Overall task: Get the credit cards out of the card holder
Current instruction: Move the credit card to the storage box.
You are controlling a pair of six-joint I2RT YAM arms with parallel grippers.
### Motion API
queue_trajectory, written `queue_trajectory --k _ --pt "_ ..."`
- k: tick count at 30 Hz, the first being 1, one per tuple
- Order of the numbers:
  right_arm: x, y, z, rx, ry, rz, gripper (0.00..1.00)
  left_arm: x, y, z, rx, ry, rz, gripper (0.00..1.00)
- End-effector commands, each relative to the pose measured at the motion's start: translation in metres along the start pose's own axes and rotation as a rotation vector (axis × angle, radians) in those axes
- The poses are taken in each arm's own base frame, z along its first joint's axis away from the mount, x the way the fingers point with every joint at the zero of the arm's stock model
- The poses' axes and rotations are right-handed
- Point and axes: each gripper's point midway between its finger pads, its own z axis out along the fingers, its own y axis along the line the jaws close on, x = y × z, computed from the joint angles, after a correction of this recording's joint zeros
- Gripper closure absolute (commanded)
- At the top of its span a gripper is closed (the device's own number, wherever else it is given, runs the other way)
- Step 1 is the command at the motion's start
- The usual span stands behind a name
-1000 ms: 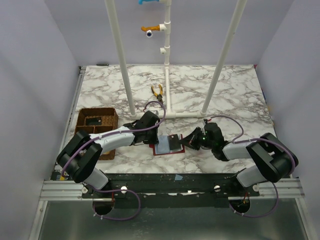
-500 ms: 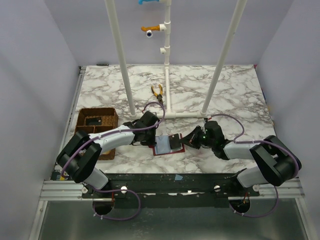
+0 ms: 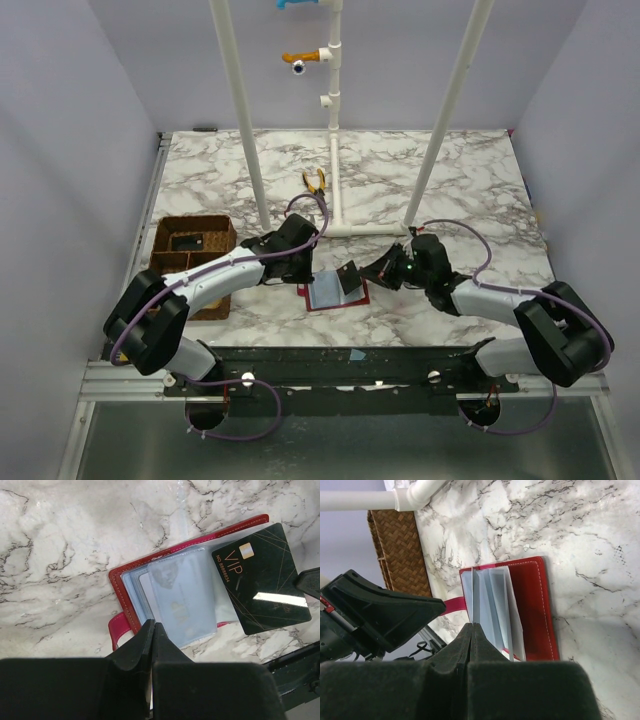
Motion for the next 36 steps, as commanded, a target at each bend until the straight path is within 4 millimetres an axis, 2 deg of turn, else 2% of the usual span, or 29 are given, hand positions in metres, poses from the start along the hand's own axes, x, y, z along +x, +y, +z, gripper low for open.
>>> queue_trajectory --k 1,5,6,13,17,21,27,36 --pt "-0.005 0.001 -0.003 0.022 -0.009 -0.016 0.99 -0.009 -0.002 -0.009 -0.002 -0.030 0.013 1.00" --pt "-0.007 0.007 -0.005 0.006 -0.010 -0.017 0.99 -0.008 -0.012 -0.014 0.051 -0.020 0.009 0.98" --pt "-0.007 0.010 -0.005 0.000 -0.008 -0.016 0.99 -0.009 -0.015 -0.016 0.065 -0.021 0.006 0.93" --pt "-0.009 0.029 -0.009 -0.051 0.001 -0.003 0.99 -0.013 -0.033 -0.033 0.211 -0.041 -0.049 0.42" --pt "-0.010 0.041 -0.011 -0.082 0.010 0.003 0.99 -0.018 -0.038 -0.046 0.295 -0.059 -0.103 0.35" --pt "-0.012 0.059 -0.015 -0.133 0.018 0.008 0.99 -0.021 -0.044 -0.059 0.375 -0.077 -0.146 0.32" --pt "-0.013 0.084 -0.024 -0.202 0.034 0.013 0.99 -0.023 -0.054 -0.073 0.497 -0.084 -0.228 0.31" --pt "-0.009 0.112 -0.036 -0.306 0.076 0.029 0.99 -0.032 -0.074 -0.089 0.692 -0.100 -0.340 0.31"
